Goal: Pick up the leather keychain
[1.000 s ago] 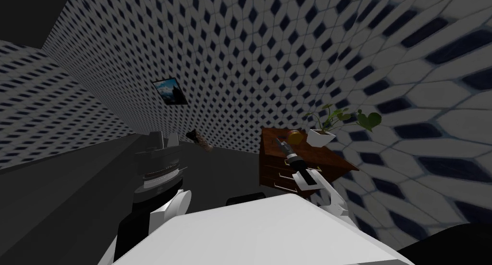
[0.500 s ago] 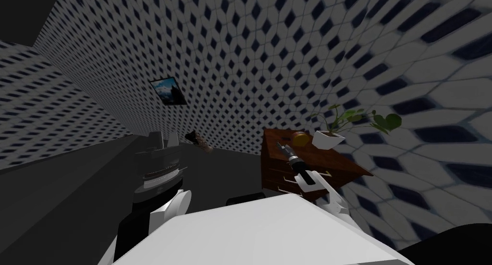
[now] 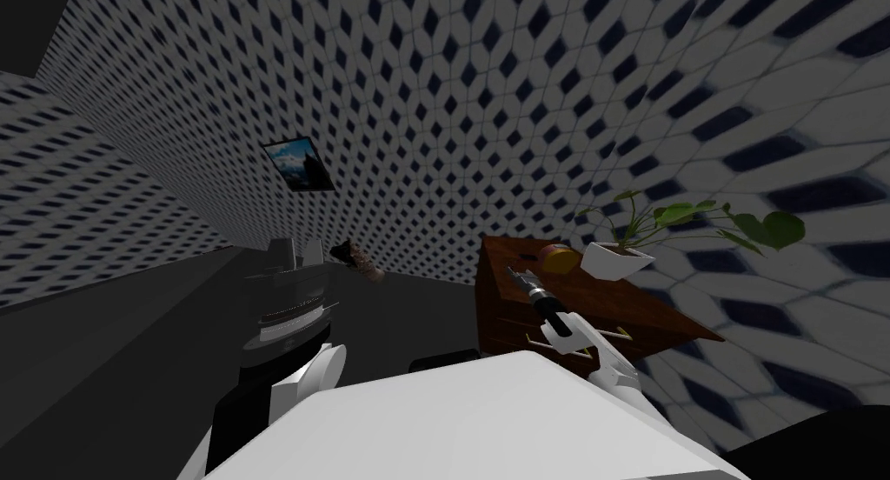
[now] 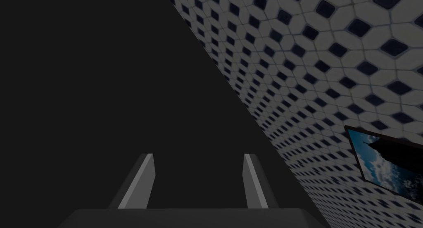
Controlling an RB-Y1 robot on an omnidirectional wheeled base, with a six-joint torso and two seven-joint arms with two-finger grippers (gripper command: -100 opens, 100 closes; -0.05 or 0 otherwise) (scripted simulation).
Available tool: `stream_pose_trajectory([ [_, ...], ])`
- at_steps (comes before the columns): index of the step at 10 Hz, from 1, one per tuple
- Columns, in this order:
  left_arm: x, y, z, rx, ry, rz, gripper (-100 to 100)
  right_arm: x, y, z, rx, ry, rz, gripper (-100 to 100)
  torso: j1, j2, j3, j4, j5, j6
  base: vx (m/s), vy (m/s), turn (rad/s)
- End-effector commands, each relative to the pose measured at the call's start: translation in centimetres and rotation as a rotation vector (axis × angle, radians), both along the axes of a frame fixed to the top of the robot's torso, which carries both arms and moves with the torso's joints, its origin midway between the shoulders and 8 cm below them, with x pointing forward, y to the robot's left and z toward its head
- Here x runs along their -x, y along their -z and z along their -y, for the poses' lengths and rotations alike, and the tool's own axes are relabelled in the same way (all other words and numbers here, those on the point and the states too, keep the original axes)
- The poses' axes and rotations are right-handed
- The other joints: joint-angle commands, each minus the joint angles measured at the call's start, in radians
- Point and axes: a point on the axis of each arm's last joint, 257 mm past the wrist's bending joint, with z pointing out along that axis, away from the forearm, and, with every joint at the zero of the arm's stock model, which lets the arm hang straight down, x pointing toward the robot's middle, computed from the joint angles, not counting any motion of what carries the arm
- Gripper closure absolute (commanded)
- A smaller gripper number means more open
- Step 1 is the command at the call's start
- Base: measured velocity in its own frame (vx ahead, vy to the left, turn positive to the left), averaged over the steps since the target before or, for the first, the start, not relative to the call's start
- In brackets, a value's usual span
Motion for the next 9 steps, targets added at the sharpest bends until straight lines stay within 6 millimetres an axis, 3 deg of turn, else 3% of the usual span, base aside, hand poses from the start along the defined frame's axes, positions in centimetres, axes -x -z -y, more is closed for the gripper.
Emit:
stream_pose_trajectory([
  [1, 0.0, 0.0, 0.0, 0.0, 0.0, 0.0, 0, 0.55, 1.5, 1.53, 0.056, 0.021, -0.052, -100, 0.0, 0.0, 0.0, 0.0, 0.0, 0.0, 0.124, 0.032, -0.007],
  [3, 0.0, 0.0, 0.0, 0.0, 0.0, 0.0, 0, 0.81, 1.83, 1.78, 0.061, 0.023, -0.059, -100, -0.002, 0.002, 0.001, 0.0, 0.0, 0.0, 0.086, 0.016, -0.006],
  [4, 0.0, 0.0, 0.0, 0.0, 0.0, 0.0, 0, 0.85, 1.93, 1.88, 0.065, 0.025, -0.062, 0, -0.002, 0.005, 0.003, 0.001, -0.001, 0.0, 0.01, 0.002, 0.001],
  [5, 0.0, 0.0, 0.0, 0.0, 0.0, 0.0, 0, 0.84, 1.91, 1.87, 0.064, 0.024, -0.061, -100, -0.003, 0.008, 0.005, 0.002, -0.001, 0.0, 0.005, 0.001, 0.0],
  [6, 0.0, 0.0, 0.0, 0.0, 0.0, 0.0, 0, 0.84, 1.91, 1.87, 0.064, 0.024, -0.061, 100, -0.003, 0.01, 0.005, 0.002, -0.001, 0.0, 0.0, 0.0, 0.0],
  [9, -0.01, 0.0, 0.0, 0.0, 0.0, 0.0, 0, 0.92, 1.97, 2.0, 0.065, 0.027, -0.063, 100, -0.002, 0.009, 0.006, 0.002, -0.001, -0.002, 0.0, -0.001, -0.006],
])
